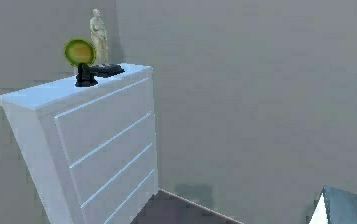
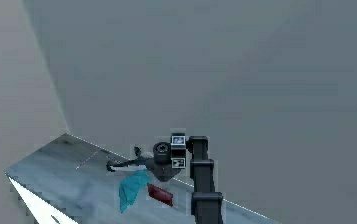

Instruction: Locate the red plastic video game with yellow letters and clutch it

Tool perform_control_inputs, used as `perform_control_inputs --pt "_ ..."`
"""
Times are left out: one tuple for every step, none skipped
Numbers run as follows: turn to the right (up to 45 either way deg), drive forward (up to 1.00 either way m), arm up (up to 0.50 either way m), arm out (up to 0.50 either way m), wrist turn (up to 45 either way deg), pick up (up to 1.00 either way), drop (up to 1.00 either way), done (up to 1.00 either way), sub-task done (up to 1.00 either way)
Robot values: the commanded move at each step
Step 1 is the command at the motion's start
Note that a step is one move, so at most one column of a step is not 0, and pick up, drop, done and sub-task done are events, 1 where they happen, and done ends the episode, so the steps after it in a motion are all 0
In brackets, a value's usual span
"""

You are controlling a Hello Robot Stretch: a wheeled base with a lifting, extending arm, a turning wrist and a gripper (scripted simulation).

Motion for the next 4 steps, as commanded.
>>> perform_control_inputs --pt "0.0 0.0 0.0 0.0 45.0 0.0 0.0 0.0 0.0" --pt "0.0 0.0 -0.3 0.0 0.0 0.0 0.0 0.0 0.0" --pt "0.0 0.0 0.0 0.0 0.0 1.0 0.0 0.0 0.0" --pt "0.0 0.0 0.1 0.0 0.0 0.0 0.0 0.0 0.0"
